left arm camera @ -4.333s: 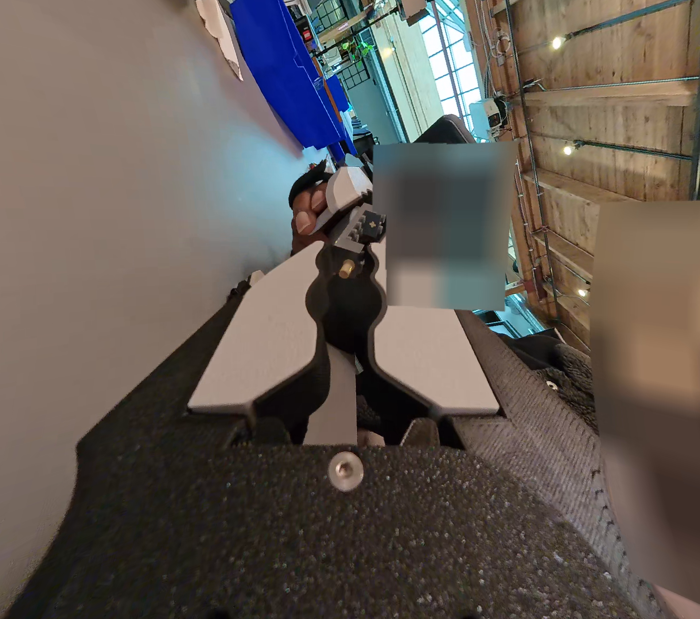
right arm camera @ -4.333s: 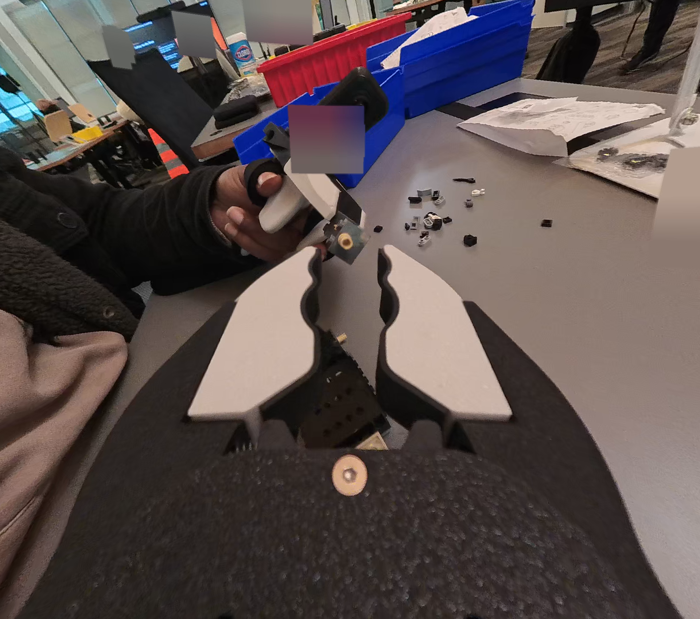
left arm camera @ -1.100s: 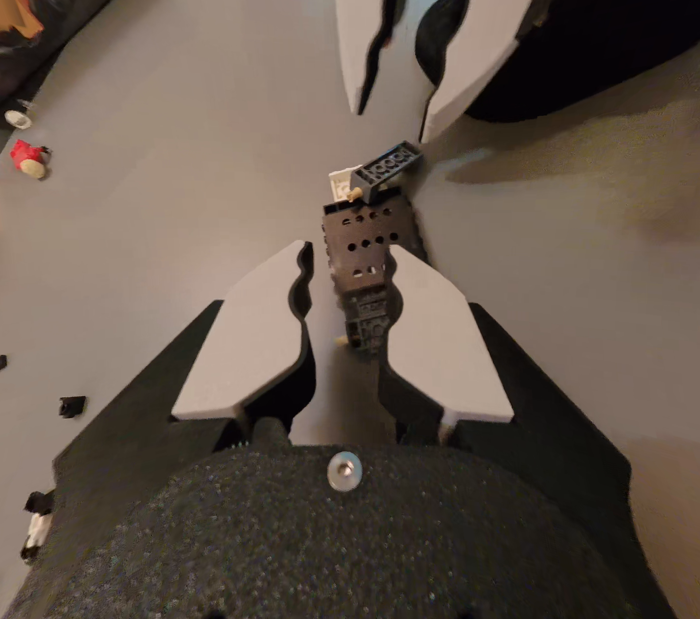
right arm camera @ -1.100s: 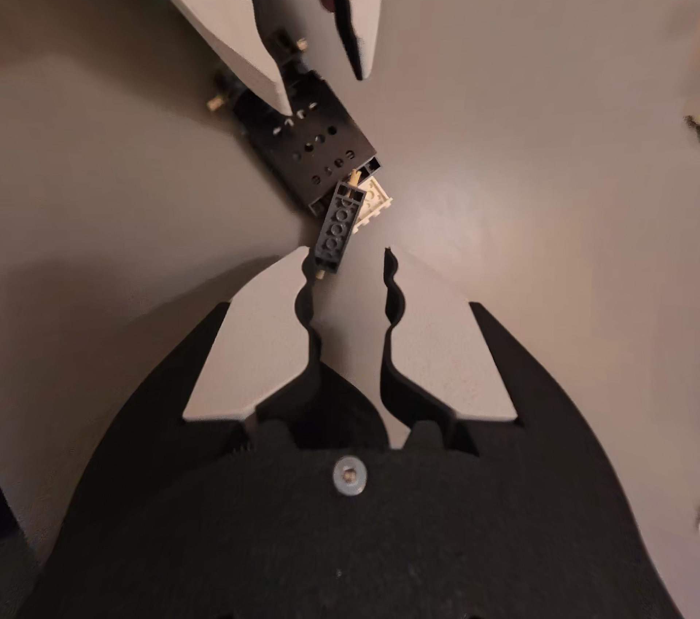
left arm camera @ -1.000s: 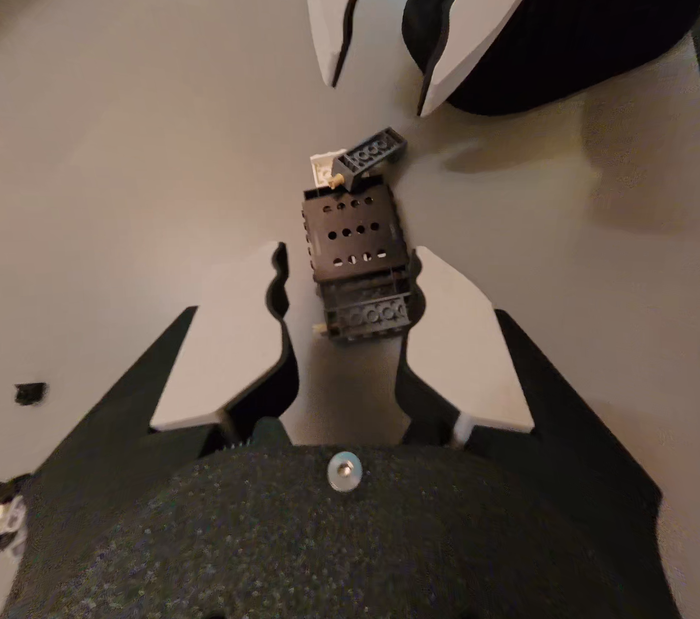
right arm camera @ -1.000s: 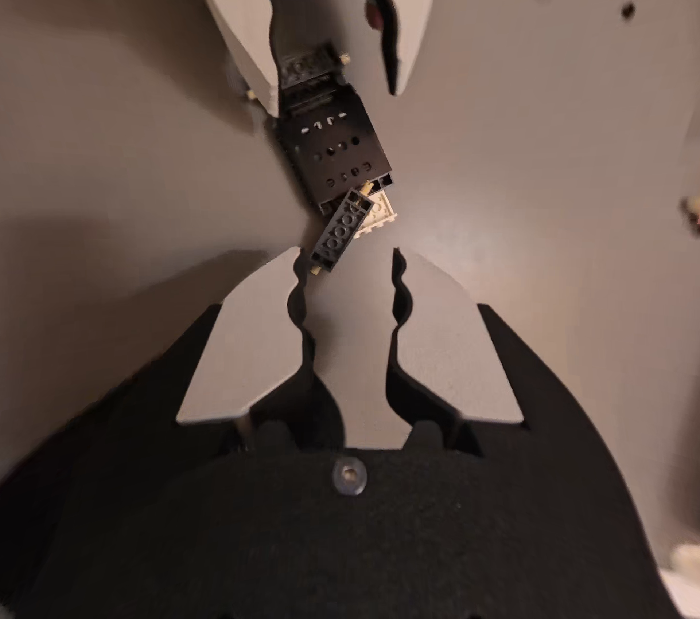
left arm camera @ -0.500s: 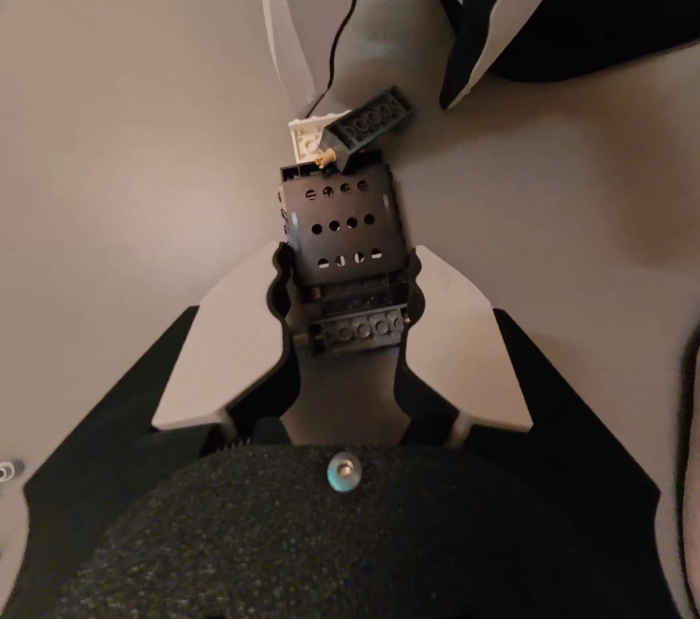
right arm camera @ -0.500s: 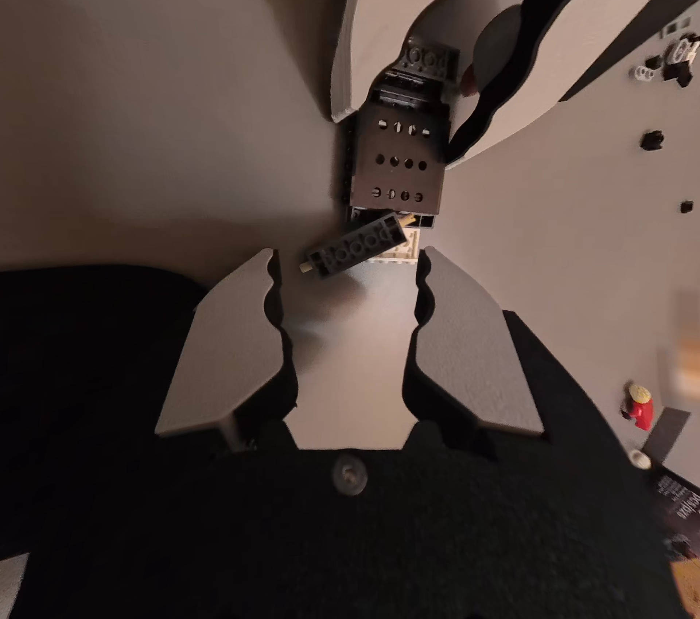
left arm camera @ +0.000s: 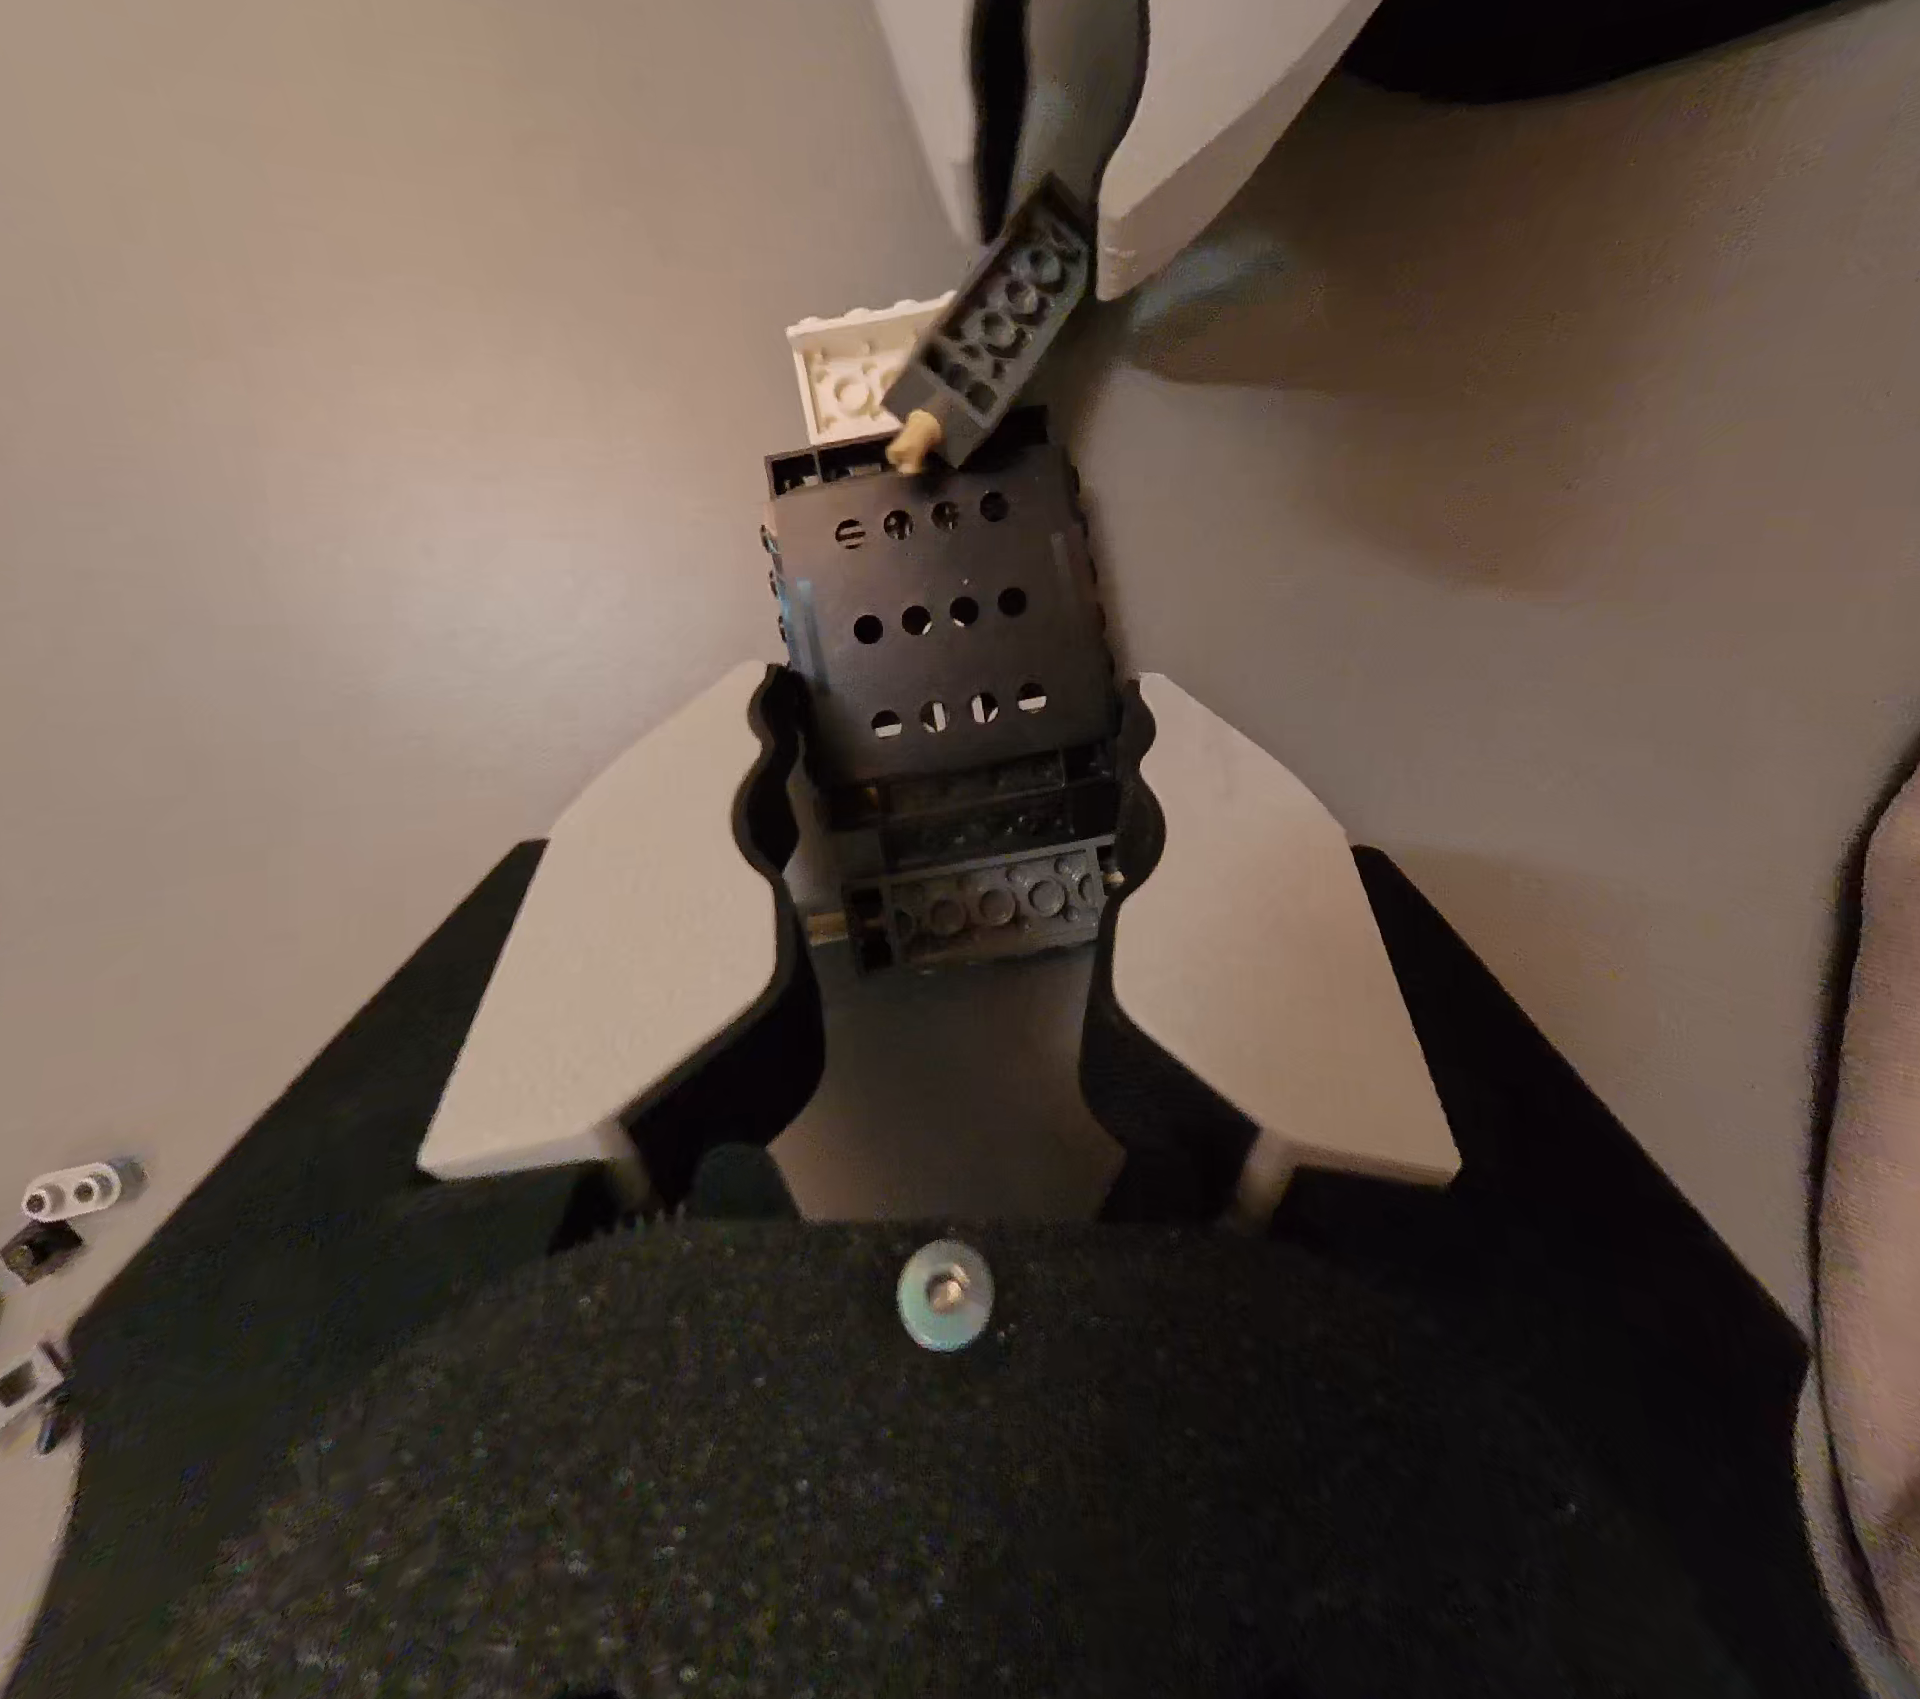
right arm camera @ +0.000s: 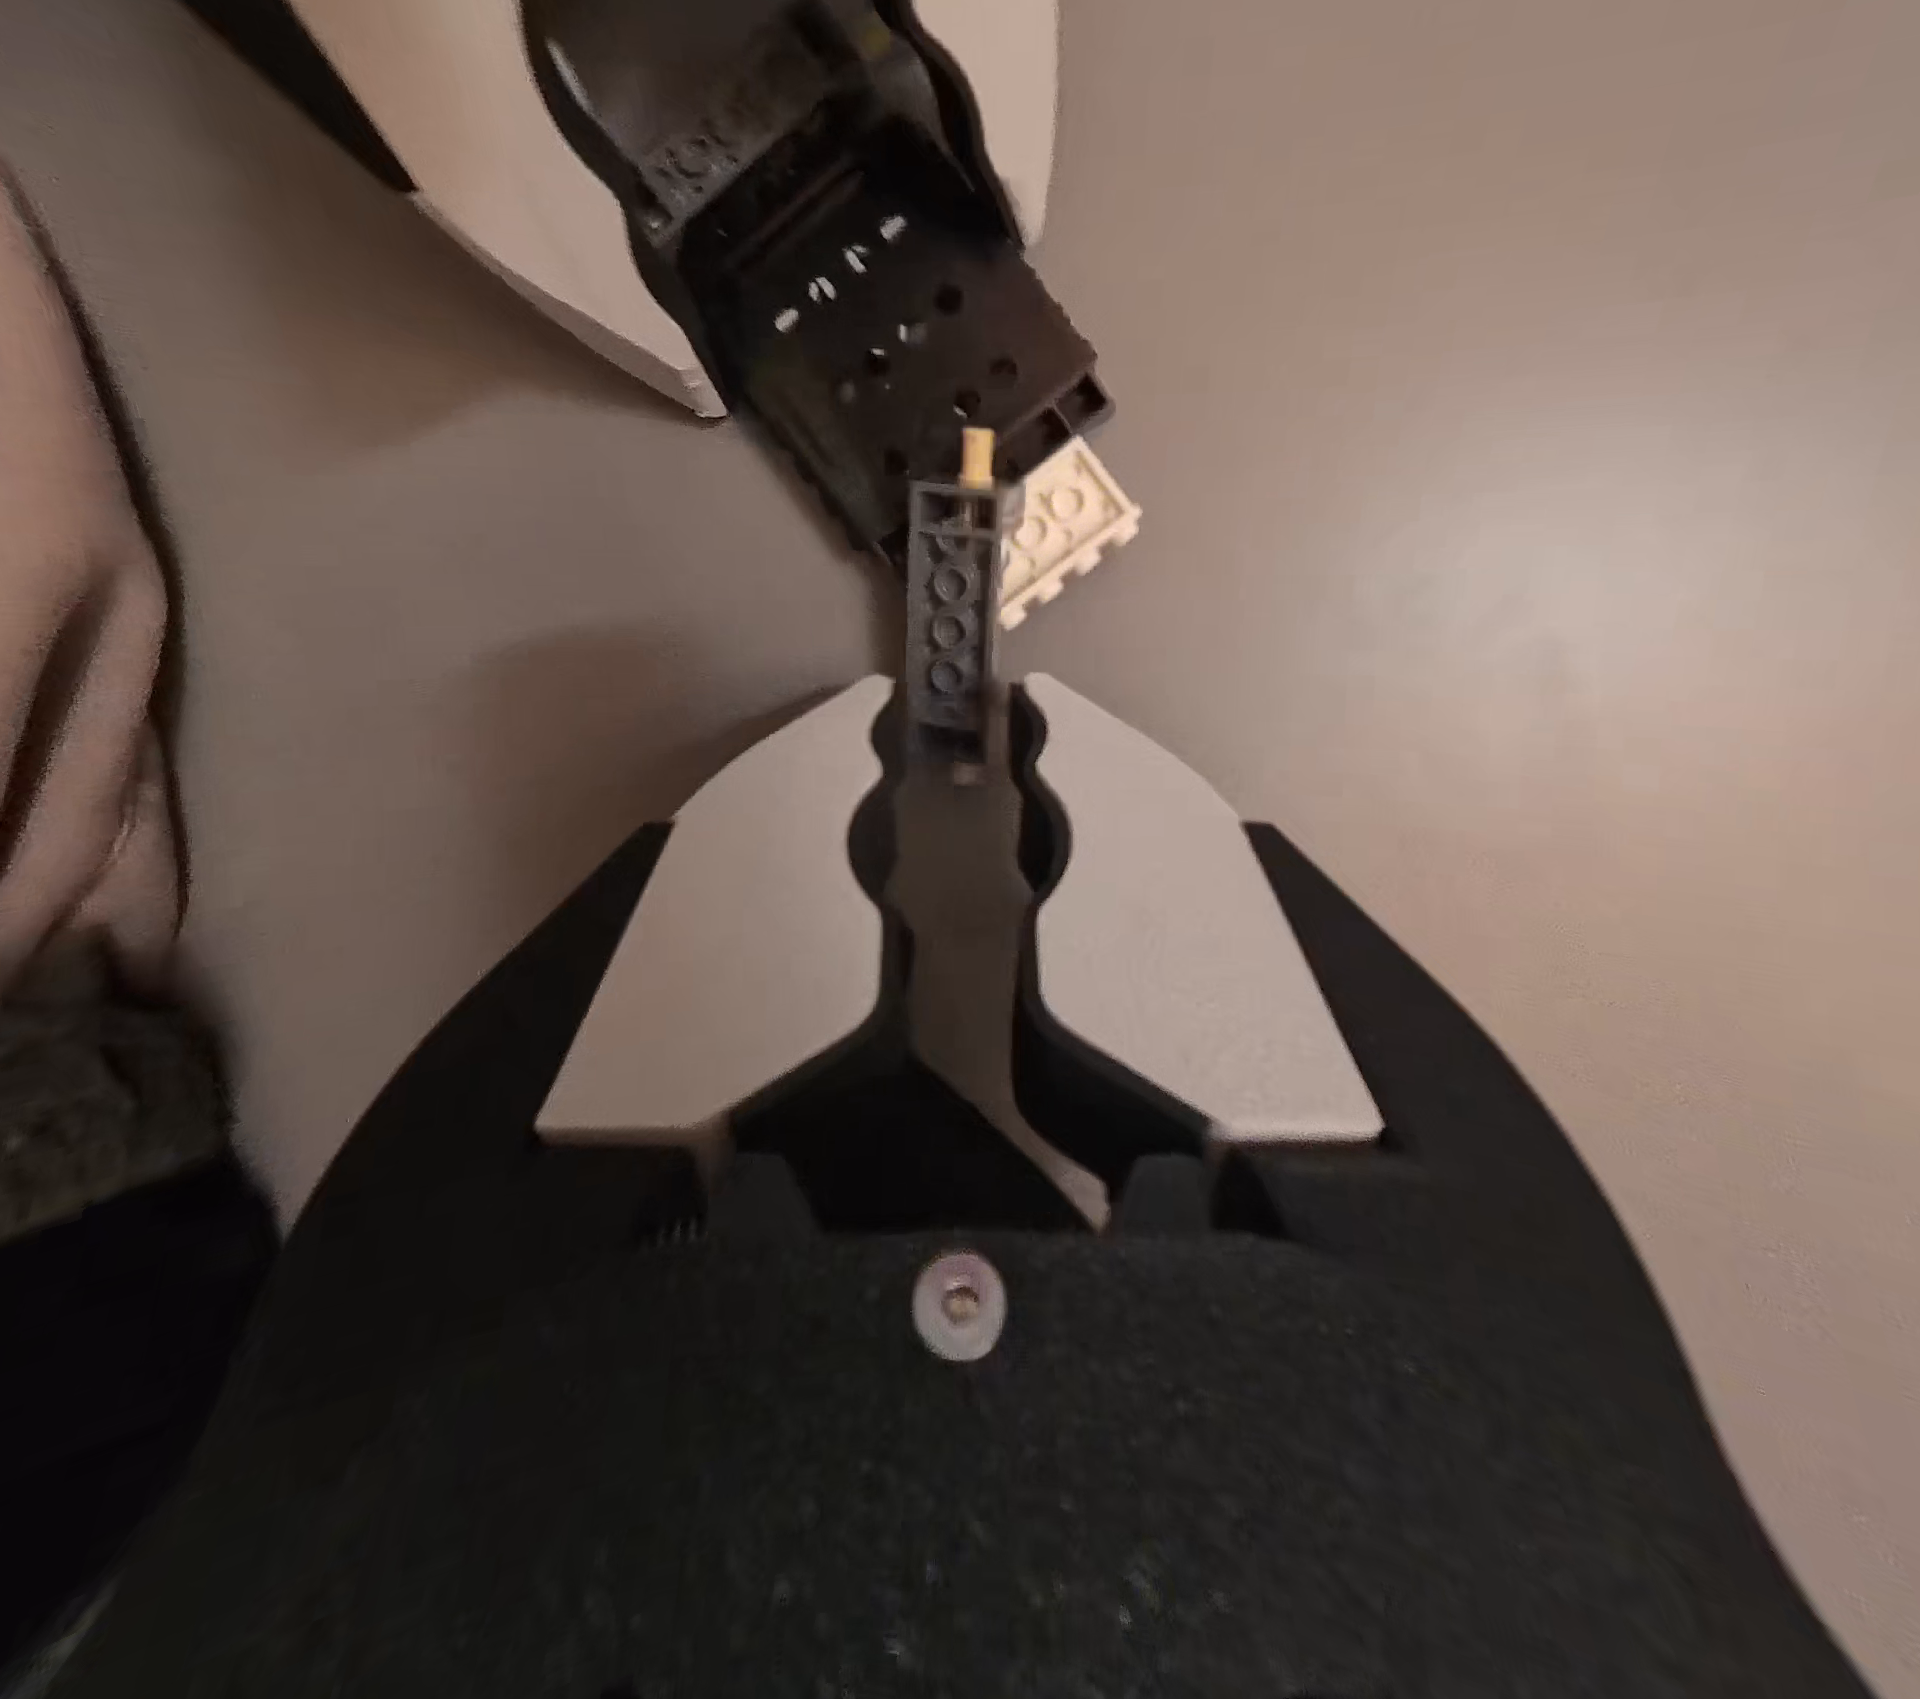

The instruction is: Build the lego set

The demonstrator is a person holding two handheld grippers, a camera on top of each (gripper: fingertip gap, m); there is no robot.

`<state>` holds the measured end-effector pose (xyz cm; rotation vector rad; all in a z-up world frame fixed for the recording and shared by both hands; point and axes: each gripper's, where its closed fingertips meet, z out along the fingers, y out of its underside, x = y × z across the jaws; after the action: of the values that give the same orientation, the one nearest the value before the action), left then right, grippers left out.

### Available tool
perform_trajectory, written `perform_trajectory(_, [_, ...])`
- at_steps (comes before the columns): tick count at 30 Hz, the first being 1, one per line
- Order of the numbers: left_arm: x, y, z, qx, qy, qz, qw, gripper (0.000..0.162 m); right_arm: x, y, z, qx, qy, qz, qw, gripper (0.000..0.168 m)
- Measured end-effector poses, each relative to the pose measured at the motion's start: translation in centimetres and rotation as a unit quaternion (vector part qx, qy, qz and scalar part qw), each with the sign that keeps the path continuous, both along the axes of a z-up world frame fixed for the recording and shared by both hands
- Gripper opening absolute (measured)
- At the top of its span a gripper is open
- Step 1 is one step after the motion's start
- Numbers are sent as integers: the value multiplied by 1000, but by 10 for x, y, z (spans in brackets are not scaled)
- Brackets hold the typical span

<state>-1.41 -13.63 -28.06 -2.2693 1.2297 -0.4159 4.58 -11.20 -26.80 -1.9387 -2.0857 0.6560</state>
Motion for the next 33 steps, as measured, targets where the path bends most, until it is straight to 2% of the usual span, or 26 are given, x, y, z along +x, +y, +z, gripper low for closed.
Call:
perform_trajectory(5, [-1, -1, 0, 3, -4, 19, 1000, 59, 0, -8, 0, -19, 18, -101, 995, 13])
perform_trajectory(11, [0, -2, 0, 9, -9, 29, 999, 59, -17, -7, 21, -150, 74, -226, 960, 13])
perform_trajectory(15, [0, -3, 0, 14, -5, 30, 999, 59, -26, -9, 20, -230, 55, -248, 939, 13])
perform_trajectory(20, [1, -4, 0, 15, -7, 29, 999, 59, -23, -7, 13, -260, 16, -259, 930, 19])
perform_trajectory(24, [1, -4, 0, 11, -12, 29, 999, 59, -21, -5, 17, -273, 21, -265, 925, 25])
perform_trajectory(26, [1, -5, 0, 8, -15, 28, 999, 59, -18, -1, 22, -258, 38, -248, 933, 25])
perform_trajectory(28, [0, -5, 0, 7, -16, 22, 1000, 59, -19, 2, 33, -215, 76, -195, 954, 25])
perform_trajectory(31, [-1, -6, 0, 9, -18, 7, 1000, 59, -20, 4, 40, -58, 121, -50, 990, 25])
perform_trajectory(33, [-2, -6, 0, 14, -19, -10, 1000, 59, -25, 3, 37, 39, 134, 34, 990, 32])
